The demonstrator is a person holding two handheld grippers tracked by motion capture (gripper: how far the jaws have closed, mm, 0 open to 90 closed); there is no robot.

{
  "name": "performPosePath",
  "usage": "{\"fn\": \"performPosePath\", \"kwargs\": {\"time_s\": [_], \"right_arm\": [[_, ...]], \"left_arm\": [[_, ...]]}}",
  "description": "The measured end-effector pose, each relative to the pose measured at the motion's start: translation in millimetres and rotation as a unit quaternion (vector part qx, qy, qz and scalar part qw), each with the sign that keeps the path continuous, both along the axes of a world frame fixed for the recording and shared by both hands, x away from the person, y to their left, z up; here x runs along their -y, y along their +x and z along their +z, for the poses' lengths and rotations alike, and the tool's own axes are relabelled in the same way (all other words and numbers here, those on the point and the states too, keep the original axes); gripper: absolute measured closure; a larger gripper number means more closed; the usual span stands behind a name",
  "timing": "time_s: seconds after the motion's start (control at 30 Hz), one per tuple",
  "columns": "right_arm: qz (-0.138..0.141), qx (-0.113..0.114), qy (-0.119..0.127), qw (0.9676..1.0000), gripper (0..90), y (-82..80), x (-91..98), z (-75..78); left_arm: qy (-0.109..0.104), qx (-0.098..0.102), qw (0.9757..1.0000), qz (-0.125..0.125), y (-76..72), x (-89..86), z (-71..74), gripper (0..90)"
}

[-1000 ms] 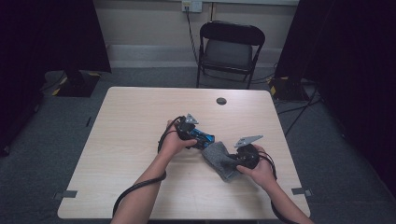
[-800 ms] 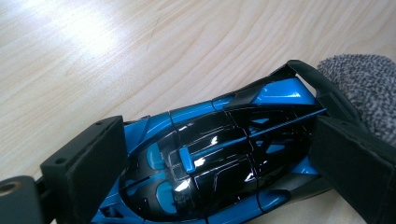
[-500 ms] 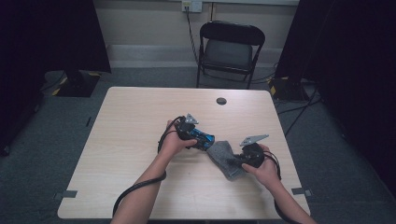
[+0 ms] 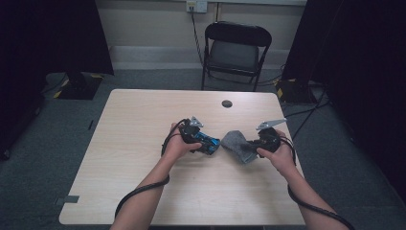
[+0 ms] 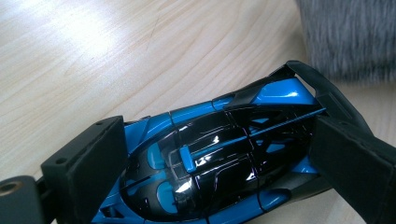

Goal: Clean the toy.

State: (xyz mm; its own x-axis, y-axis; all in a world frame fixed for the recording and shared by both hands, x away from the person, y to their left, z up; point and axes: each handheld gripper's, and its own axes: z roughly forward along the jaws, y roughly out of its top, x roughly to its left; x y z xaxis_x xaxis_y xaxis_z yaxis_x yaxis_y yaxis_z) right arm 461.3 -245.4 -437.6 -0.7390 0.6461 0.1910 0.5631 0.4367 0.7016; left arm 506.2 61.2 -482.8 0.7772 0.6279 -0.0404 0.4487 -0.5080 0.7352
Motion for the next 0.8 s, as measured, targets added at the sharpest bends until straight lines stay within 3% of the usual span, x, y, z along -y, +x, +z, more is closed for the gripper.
{"fn": "performPosePath", "kwargs": {"time_s": [0.1,0.27,0.37,0.6,0.8], "right_arm": [[-0.016,0.002,0.020,0.9997,76.8,6.0,8.1,2.4],[-0.029,0.015,0.013,0.9994,76.9,20.3,4.8,4.1],[-0.023,0.025,0.007,0.9994,76.9,30.7,-5.2,1.9],[-0.005,0.022,-0.016,0.9996,76.7,54.5,-39.4,-5.9],[-0.008,0.025,-0.024,0.9994,75.3,74.2,-63.1,-14.1]], "left_arm": [[-0.001,0.001,1.0000,-0.001,0.2,-0.6,-0.2,4.4],[-0.002,0.001,1.0000,-0.002,0.4,-0.7,-0.3,4.4],[-0.003,0.002,1.0000,-0.003,0.3,-1.0,-0.7,4.4],[0.003,-0.003,1.0000,-0.005,1.1,0.2,0.6,4.4],[0.002,-0.003,1.0000,-0.005,1.1,0.1,0.5,4.4]]}}
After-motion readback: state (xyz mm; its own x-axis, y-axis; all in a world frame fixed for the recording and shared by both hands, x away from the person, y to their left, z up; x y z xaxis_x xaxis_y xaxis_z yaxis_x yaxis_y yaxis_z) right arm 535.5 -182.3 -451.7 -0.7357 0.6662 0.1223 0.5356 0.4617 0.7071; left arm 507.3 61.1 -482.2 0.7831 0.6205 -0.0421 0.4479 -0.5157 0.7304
